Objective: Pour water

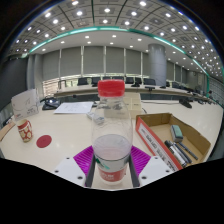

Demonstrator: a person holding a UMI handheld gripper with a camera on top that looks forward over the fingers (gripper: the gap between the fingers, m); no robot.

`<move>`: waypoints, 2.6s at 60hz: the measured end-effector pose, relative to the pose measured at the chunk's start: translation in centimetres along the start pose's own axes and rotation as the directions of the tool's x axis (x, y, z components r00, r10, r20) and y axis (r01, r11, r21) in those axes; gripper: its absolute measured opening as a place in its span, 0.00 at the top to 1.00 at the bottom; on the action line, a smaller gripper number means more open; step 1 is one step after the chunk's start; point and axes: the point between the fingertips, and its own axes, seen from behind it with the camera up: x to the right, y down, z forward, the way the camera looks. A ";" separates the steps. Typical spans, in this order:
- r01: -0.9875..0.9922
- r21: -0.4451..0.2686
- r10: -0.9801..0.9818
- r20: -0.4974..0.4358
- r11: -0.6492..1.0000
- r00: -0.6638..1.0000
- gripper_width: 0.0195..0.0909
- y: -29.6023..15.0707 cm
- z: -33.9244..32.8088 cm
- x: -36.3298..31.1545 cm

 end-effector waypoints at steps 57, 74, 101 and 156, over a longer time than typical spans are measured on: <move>0.944 -0.123 -0.894 -0.378 0.306 0.240 0.74 -18.9 2.6 -22.9; 0.919 -0.238 -0.851 -0.359 -0.314 -0.383 0.75 -17.1 6.4 -31.1; 0.996 -0.083 -0.948 -0.312 -0.031 -0.056 0.74 -16.4 6.3 -32.3; 0.086 0.044 -0.094 0.224 0.995 0.970 0.73 -4.7 9.9 -31.8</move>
